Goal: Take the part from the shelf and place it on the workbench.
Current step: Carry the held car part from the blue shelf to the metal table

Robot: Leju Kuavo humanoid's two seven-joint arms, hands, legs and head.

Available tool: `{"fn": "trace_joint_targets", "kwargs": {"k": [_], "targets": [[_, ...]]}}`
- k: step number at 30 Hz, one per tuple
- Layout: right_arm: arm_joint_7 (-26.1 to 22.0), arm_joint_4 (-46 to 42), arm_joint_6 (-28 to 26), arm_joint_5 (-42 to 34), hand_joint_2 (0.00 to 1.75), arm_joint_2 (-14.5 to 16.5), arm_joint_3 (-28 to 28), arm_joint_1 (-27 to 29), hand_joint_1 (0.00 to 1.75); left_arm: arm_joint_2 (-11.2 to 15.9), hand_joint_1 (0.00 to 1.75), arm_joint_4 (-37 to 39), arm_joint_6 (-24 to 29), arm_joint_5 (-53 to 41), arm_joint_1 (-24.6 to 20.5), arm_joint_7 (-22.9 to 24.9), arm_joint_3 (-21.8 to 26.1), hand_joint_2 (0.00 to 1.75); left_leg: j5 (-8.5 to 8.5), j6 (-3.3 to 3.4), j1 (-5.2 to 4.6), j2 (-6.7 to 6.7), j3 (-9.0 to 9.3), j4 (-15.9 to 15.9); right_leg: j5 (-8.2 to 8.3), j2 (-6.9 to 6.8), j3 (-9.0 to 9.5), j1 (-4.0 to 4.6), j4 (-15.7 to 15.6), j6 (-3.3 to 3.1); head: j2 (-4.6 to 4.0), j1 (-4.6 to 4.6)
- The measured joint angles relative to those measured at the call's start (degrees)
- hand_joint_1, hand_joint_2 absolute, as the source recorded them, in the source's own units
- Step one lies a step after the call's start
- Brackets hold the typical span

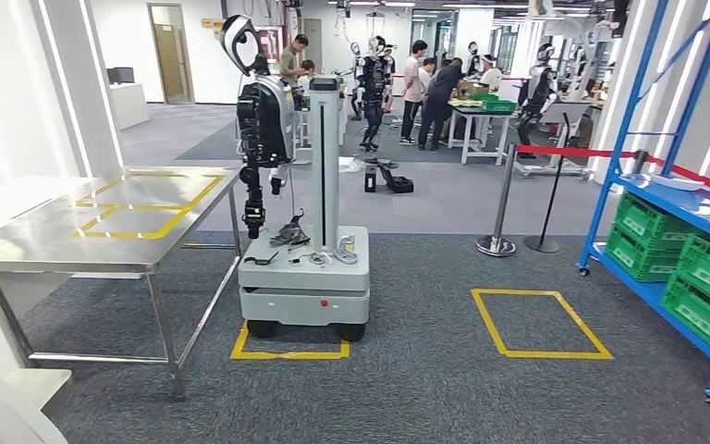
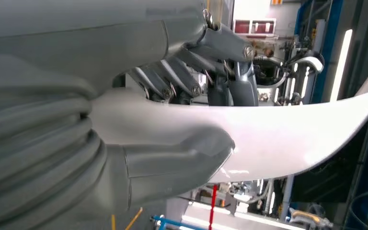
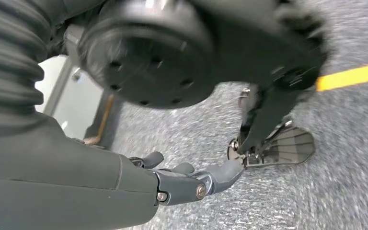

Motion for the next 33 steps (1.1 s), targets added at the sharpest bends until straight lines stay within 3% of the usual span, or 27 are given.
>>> {"fn": "trace_joint_targets", "kwargs": {"k": [1, 2, 4, 6, 7, 9, 10, 12, 14, 16, 17, 19, 21, 22, 24, 25, 27, 29, 30, 31, 33], "targets": [[0.14, 0.0, 0.0, 0.05, 1.75, -0.01, -0.04, 0.09, 0.0, -0.26, 1.75, 0.09, 0.34, -0.36, -0.04, -0.16, 0.0, 1.75, 0.02, 0.04, -0.04, -0.91, -0.06, 0.06, 0.1, 0.13, -0.96, 0.0, 1.47, -0.07, 0.0, 0.0], [0.14, 0.0, 0.0, 0.07, 1.75, -0.01, -0.09, 0.15, 0.0, -0.46, 1.75, 0.2, 0.65, -0.68, -0.14, -0.31, 0.0, 1.75, 0.04, 0.03, -0.06, -1.84, -0.09, 0.13, 1.3, 0.28, -0.94, 0.01, 0.81, -0.2, 0.0, 0.0], [-0.02, 0.0, 0.0, 0.08, 1.75, -0.05, -0.18, 0.14, 0.0, -0.75, 1.75, 0.37, 1.14, -1.06, -0.4, -0.64, 0.0, 1.75, 0.08, -0.1, -0.03, -3.6, -0.1, 0.27, 5.64, 1.8, 1.81, -0.03, -6.12, -0.68, 0.0, 0.0], [-0.2, 0.0, 0.0, 0.08, 1.75, -0.19, -0.21, 0.07, 0.0, -0.98, 1.75, 0.41, 1.31, -1.15, -0.59, -0.99, 0.02, 1.75, 0.12, -0.66, -0.13, -5.12, -0.35, 0.43, 8.27, 4.11, 4.45, -0.06, -12.55, -1.05, 0.0, -0.02], [-0.27, 0.0, 0.0, 0.08, 1.75, -0.25, -0.21, 0.03, 0.0, -1.08, 1.75, 0.4, 1.33, -1.15, -0.62, -1.11, 0.04, 1.75, 0.21, -1.07, -0.1, -5.77, -0.54, 0.42, 8.56, 4.7, 4.96, 0.03, -13.9, -1.16, 0.0, -0.03], [-0.27, 0.0, -0.01, 0.11, 1.75, -0.28, -0.23, -0.09, 0.0, -1.25, 1.75, 0.39, 1.36, -1.19, -0.6, -1.15, 0.19, 1.75, 0.57, -1.96, 0.08, -7.06, -0.95, 0.14, 8.68, 3.62, 5.05, 0.14, -14.29, -1.52, 0.0, -0.04], [-0.12, -0.01, -0.01, 0.15, 1.75, -0.28, -0.24, -0.15, 0.0, -1.32, 1.75, 0.42, 1.38, -1.29, -0.58, -1.06, 0.3, 1.75, 0.58, -2.26, 0.14, -6.74, -1.18, 0.23, 8.87, 2.89, 5.17, 0.1, -14.57, -1.85, 0.0, -0.04], [0.1, -0.02, -0.02, 0.25, 1.75, -0.29, -0.27, -0.2, 0.0, -1.45, 1.75, 0.56, 1.58, -1.82, -0.96, -0.84, 0.46, 1.75, -1.0, -2.72, -0.01, -3.67, -2.66, 2.77, 9.19, 1.27, 5.41, -0.13, -15.19, -2.61, 0.0, -0.12], [0.1, -0.02, -0.02, 0.56, 1.75, -0.31, -0.28, -0.18, 0.0, -1.64, 1.75, 0.63, 1.91, -2.46, -1.13, -1.03, 0.45, 1.75, -4.37, -3.06, -0.07, -0.17, -5.52, 9.06, 9.11, -0.31, 5.44, -0.01, -15.27, -3.1, 0.0, -0.21], [0.55, -0.02, -0.02, 1.85, 1.75, -0.33, -0.19, -0.15, 0.0, -1.97, 1.75, -0.28, 2.19, -2.75, 0.7, -1.63, 0.68, 1.75, -6.1, -3.38, 0.08, 0.63, -7.56, 14.11, 8.91, -1.8, 5.43, 0.03, -15.13, -3.28, 0.0, -0.21], [0.95, -0.02, -0.02, 2.72, 1.75, -0.36, 0.02, -0.09, 0.0, -2.23, 1.75, -1.35, 2.25, -2.79, 2.39, -1.89, 1.0, 1.75, -5.49, -3.49, 0.16, 0.81, -7.25, 13.98, 8.77, -2.47, 5.45, 0.0, -15.02, -3.25, 0.0, -0.21], [1.44, -0.02, -0.02, 4.0, 1.75, -0.5, 0.54, 0.1, 0.0, -2.97, 1.75, -4.03, 1.97, -2.79, 5.77, -2.11, 1.94, 1.75, -2.42, -3.58, 0.27, 2.1, -3.93, 8.13, 8.32, -3.8, 5.55, -0.07, -14.62, -2.91, 0.0, -0.21], [1.07, -0.05, -0.02, 4.26, 1.75, -0.91, 0.81, 0.21, 0.0, -3.71, 1.75, -6.01, 1.59, -2.76, 7.55, -2.04, 2.81, 1.75, -0.74, -2.93, 0.01, 4.52, -0.98, 2.48, 7.72, -5.22, 5.72, 0.2, -14.2, -2.21, 0.0, -0.2], [0.76, -0.06, -0.01, 4.24, 1.75, -1.14, 0.83, 0.19, 0.0, -4.01, 1.75, -6.67, 1.48, -2.57, 8.01, -1.93, 3.18, 1.75, -0.66, -2.43, -0.14, 5.11, -0.45, 1.33, 7.49, -5.92, 5.89, 0.36, -14.11, -1.83, 0.0, -0.18], [0.32, -0.08, -0.01, 4.2, 1.75, -1.51, 0.86, -0.01, 0.0, -4.4, 1.75, -7.45, 1.36, -2.02, 8.48, -1.4, 3.73, 1.75, -0.56, -1.37, -0.3, 4.05, -0.5, 1.22, 7.26, -7.43, 6.42, 0.47, -14.27, -1.1, 0.0, -0.15], [0.23, -0.08, -0.01, 4.19, 1.75, -1.68, 0.87, -0.18, 0.0, -4.54, 1.75, -7.66, 1.34, -1.72, 8.59, -1.08, 3.87, 1.75, -0.43, -0.99, -0.21, 3.21, -0.52, 1.08, 7.09, -7.45, 6.71, 0.34, -14.23, -0.7, 0.0, -0.14], [0.3, -0.08, -0.01, 4.01, 1.75, -1.98, 0.88, -0.44, 0.0, -4.74, 1.75, -7.97, 1.46, -1.73, 8.28, -0.61, 3.96, 1.75, -0.09, -0.29, 0.08, 1.74, -0.54, 0.79, 5.42, -4.79, 6.18, 0.05, -12.16, -0.02, 0.0, -0.13], [0.38, -0.07, 0.0, 3.7, 1.75, -2.13, 0.88, -0.45, 0.0, -5.04, 1.75, -8.19, 1.62, -2.34, 7.83, -0.49, 3.96, 1.75, 0.14, 0.18, 0.14, 0.46, -0.74, 0.73, 2.05, -1.14, 3.3, -0.08, -6.08, 0.23, 0.0, -0.11], [0.39, -0.07, 0.0, 3.51, 1.75, -2.14, 0.88, -0.37, 0.0, -5.22, 1.75, -8.2, 1.67, -2.77, 7.7, -0.49, 3.95, 1.75, 0.21, 0.32, 0.07, -0.22, -0.88, 0.75, 0.6, -0.45, 1.5, -0.06, -2.63, 0.21, 0.0, -0.1], [0.39, -0.07, 0.0, 3.31, 1.75, -2.14, 0.87, -0.24, 0.0, -5.41, 1.75, -8.16, 1.69, -3.19, 7.64, -0.54, 3.88, 1.75, 0.28, 0.4, -0.01, -0.96, -1.0, 0.77, -0.03, -0.12, 0.16, -0.05, -0.21, 0.14, 0.0, -0.1], [0.42, -0.07, 0.0, 2.82, 1.75, -2.15, 0.82, 0.08, 0.0, -5.76, 1.75, -7.96, 1.71, -4.1, 7.43, -0.79, 3.46, 1.75, 0.4, 0.35, -0.1, -2.57, -1.13, 0.82, 1.74, 0.23, 0.11, -0.01, -0.78, -0.2, 0.0, -0.1]]}}
